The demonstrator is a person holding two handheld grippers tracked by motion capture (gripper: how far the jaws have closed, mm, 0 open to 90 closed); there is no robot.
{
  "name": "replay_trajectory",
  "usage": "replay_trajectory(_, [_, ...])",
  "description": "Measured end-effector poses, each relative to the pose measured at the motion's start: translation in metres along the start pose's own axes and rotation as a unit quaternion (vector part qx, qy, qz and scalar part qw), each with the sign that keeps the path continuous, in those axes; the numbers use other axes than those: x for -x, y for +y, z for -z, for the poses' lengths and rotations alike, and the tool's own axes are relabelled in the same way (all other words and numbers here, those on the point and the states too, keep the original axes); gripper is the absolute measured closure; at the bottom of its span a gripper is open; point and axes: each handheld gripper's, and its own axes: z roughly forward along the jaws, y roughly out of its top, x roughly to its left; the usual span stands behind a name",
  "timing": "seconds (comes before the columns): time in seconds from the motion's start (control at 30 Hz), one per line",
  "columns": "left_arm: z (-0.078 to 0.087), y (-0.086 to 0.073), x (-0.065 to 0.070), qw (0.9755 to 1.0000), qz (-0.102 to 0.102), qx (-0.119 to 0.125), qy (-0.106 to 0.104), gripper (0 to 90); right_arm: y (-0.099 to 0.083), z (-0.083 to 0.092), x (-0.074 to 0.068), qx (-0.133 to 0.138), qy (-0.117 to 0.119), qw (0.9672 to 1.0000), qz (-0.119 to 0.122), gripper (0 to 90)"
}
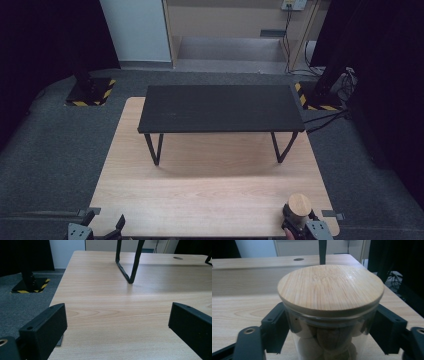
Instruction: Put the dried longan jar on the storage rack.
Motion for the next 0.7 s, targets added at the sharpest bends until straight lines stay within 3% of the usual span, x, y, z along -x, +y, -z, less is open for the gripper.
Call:
replay_trajectory(0.3, [0.002, 0.001, -0.003, 1.0, 0.001, 0.002, 0.001, 0.7, 0.011, 0.008, -0.002, 0.0, 0.004, 1.0, -0.007, 25.6])
replay_trajectory(0.7, [0.003, 0.0, -0.003, 1.0, 0.002, 0.002, -0.004, 0.8, 0.067, 0.026, -0.002, 0.021, 0.034, 0.999, -0.019, 25.7])
